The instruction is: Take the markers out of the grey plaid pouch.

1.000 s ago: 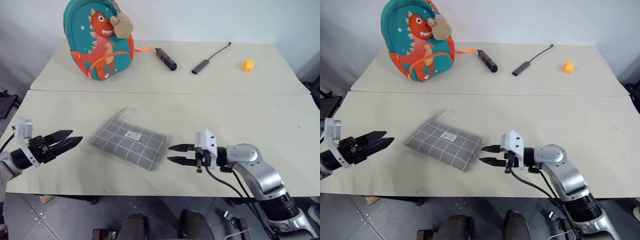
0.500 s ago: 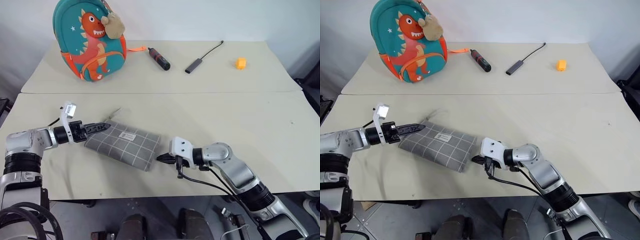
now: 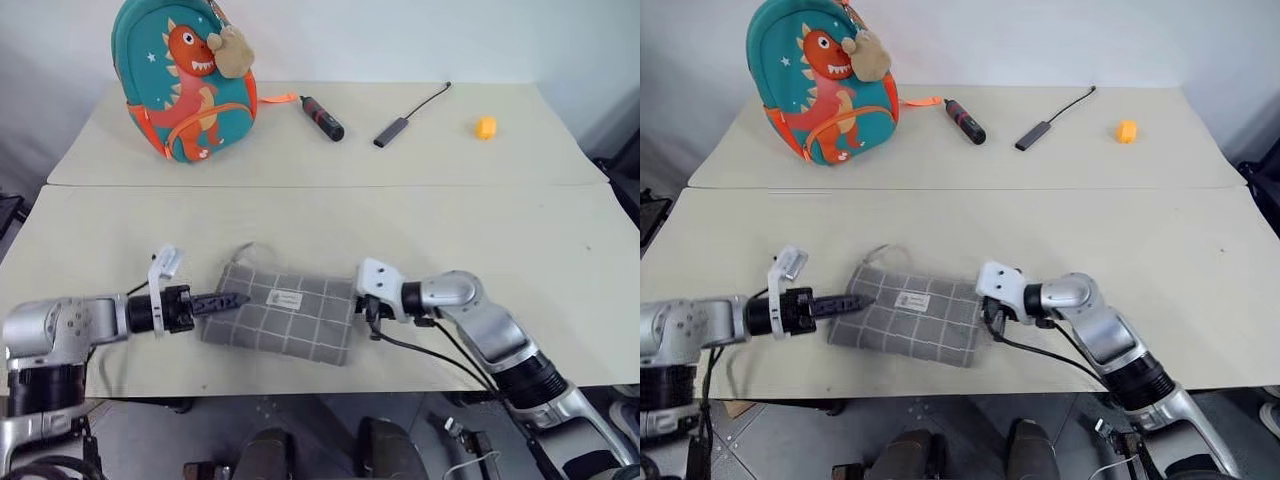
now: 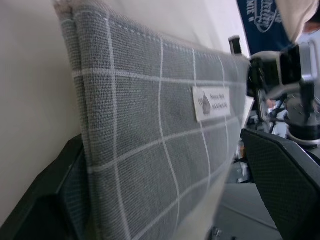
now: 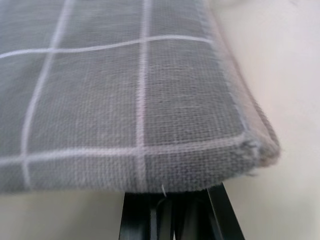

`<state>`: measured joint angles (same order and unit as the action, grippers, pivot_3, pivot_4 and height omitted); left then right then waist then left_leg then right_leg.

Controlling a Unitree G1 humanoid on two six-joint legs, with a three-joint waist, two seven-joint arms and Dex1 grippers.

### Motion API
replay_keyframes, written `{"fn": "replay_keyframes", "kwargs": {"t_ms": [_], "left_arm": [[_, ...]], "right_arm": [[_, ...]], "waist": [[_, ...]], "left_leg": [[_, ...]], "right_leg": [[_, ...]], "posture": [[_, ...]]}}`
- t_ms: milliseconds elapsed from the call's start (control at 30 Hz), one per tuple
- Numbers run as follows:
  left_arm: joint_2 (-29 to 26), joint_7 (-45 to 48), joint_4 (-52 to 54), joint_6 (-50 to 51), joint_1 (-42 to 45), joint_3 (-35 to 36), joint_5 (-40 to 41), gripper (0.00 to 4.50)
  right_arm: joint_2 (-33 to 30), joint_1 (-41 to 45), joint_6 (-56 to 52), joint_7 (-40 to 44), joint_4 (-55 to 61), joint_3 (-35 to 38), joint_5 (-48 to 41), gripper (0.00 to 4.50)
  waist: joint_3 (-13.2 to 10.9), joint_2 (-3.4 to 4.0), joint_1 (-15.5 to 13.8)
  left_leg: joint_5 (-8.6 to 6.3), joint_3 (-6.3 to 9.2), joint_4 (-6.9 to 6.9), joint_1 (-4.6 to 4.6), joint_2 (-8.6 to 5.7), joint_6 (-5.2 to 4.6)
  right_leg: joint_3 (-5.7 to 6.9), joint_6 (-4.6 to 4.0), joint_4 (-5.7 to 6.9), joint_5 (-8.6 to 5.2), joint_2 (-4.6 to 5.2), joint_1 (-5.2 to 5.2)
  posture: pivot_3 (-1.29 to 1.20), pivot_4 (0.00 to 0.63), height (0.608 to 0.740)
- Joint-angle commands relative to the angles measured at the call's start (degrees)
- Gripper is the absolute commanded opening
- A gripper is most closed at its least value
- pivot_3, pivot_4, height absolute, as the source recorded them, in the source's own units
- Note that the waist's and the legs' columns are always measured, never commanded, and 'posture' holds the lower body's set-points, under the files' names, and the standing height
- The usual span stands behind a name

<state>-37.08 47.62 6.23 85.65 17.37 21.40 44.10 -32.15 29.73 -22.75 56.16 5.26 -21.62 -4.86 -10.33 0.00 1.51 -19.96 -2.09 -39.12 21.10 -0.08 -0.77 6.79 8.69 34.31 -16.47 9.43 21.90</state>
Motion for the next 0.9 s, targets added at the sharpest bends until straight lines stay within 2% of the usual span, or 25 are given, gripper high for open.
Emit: {"fn": "replay_keyframes", "kwargs": {"t_ms": [33,233,333,433,533,700,900], "left_arm": [[5.3,-6.0,8.0,6.5,-5.6,4.4,4.3,4.50],[12.1,-16.9,14.2,6.8,-11.5,11.6,15.4,4.50],[13.2,-21.7,15.3,6.8,-12.8,12.8,19.4,4.50],[15.1,-26.1,15.2,6.8,-14.4,17.2,19.7,4.50],[13.2,-27.0,13.0,6.8,-15.5,18.2,20.8,4.50],[9.7,-26.5,10.6,6.8,-16.5,15.4,25.8,4.50],[8.9,-28.3,8.3,6.6,-14.5,14.8,26.0,4.50]], "right_arm": [[-1.5,2.2,0.1,-1.4,-0.8,1.6,2.6,0.02],[-0.5,3.6,3.4,-5.8,-2.6,3.4,5.3,0.02],[-0.3,2.7,5.3,-7.5,-2.1,5.2,5.3,0.02],[-2.2,-3.7,8.3,-7.1,2.5,13.4,-0.4,0.02],[-2.0,-6.7,9.2,-1.7,6.1,16.2,-7.6,0.02],[-0.7,-6.2,6.3,0.2,9.0,11.6,-8.2,0.02],[1.6,-4.8,2.9,-1.9,7.6,4.3,-3.0,0.02]], "waist": [[0.0,0.00,0.0],[0.0,0.00,-0.2],[0.0,0.00,-0.2],[0.0,0.00,-0.9],[0.0,0.00,-1.3],[0.0,0.03,-0.6],[0.0,0.03,-0.7]], "left_leg": [[0.00,-0.02,0.00,-0.02,-0.02,0.00],[-0.01,0.00,-0.01,-0.03,0.00,0.02],[-0.01,0.00,-0.01,-0.03,0.00,0.03],[-0.02,-0.02,-0.01,-0.02,-0.02,0.03],[-0.03,-0.03,0.00,-0.02,-0.01,0.03],[-0.03,-0.18,0.02,-0.45,0.13,0.13],[-0.07,-0.18,0.07,-0.59,0.11,0.16]], "right_leg": [[-0.04,0.00,0.01,0.00,0.01,0.00],[-0.07,0.00,-0.01,0.00,0.02,-0.01],[-0.07,0.00,-0.03,0.00,0.02,-0.01],[-0.08,0.00,-0.05,0.00,0.02,-0.02],[-0.06,0.00,-0.12,0.00,0.00,-0.04],[-0.22,-0.04,0.01,-0.02,-0.12,-0.29],[-0.33,-0.11,0.12,-0.06,-0.10,-0.31]], "posture": [[0.00,0.150,0.740],[0.00,0.150,0.740],[0.00,0.150,0.740],[0.00,0.150,0.740],[0.00,0.150,0.740],[0.00,0.150,0.740],[0.00,0.150,0.740]]}}
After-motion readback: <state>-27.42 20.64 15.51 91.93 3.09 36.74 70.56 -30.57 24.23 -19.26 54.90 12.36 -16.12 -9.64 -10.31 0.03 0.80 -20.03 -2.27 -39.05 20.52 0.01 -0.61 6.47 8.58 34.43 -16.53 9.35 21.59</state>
